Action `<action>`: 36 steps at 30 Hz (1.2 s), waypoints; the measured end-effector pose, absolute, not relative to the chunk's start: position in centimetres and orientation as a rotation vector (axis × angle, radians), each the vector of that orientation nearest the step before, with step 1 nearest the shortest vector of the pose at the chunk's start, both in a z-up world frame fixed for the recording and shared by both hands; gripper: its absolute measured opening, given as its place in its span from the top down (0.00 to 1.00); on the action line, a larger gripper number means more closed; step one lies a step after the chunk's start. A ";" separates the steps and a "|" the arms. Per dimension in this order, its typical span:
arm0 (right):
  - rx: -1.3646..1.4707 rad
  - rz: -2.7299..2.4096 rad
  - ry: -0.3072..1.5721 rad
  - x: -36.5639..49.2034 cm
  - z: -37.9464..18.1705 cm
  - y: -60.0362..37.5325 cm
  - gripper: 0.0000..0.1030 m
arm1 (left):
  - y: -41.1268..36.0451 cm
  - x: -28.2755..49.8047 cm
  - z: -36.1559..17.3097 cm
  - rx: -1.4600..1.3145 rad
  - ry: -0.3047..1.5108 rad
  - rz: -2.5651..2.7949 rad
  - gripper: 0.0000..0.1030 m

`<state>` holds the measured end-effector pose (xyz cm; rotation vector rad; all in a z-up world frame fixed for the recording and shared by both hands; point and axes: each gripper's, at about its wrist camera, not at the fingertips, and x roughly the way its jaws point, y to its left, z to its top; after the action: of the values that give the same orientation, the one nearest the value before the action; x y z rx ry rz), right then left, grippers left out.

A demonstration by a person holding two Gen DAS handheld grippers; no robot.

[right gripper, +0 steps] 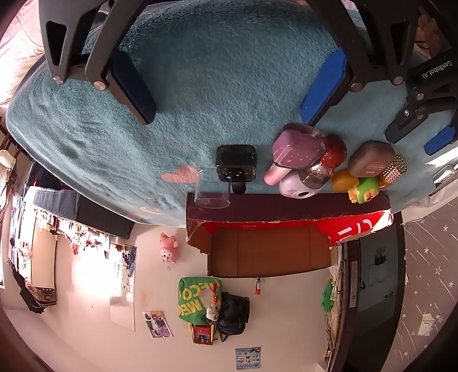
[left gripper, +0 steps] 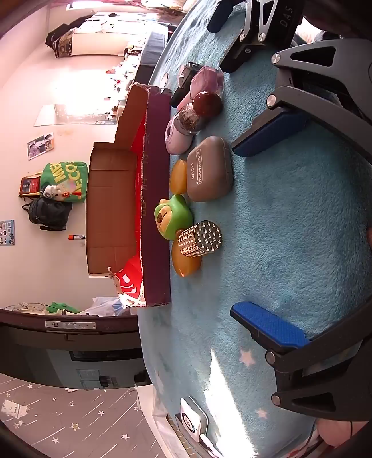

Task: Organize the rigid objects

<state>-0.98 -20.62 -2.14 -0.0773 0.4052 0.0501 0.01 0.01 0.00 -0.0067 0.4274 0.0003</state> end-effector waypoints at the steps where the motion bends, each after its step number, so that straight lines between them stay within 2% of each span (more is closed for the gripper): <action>1: -0.076 0.050 0.405 -1.0 -2.1 -20.6 0.00 | 0.0 0.0 0.0 -0.006 0.428 0.000 0.00; 36: -0.079 0.049 0.401 -0.9 -2.2 -20.6 0.00 | 0.0 0.0 0.0 -0.013 0.430 -0.001 0.00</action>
<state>-0.92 -20.60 -2.17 -0.0790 0.4013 0.0488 0.01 0.02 -0.01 -0.0128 0.4299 -0.0007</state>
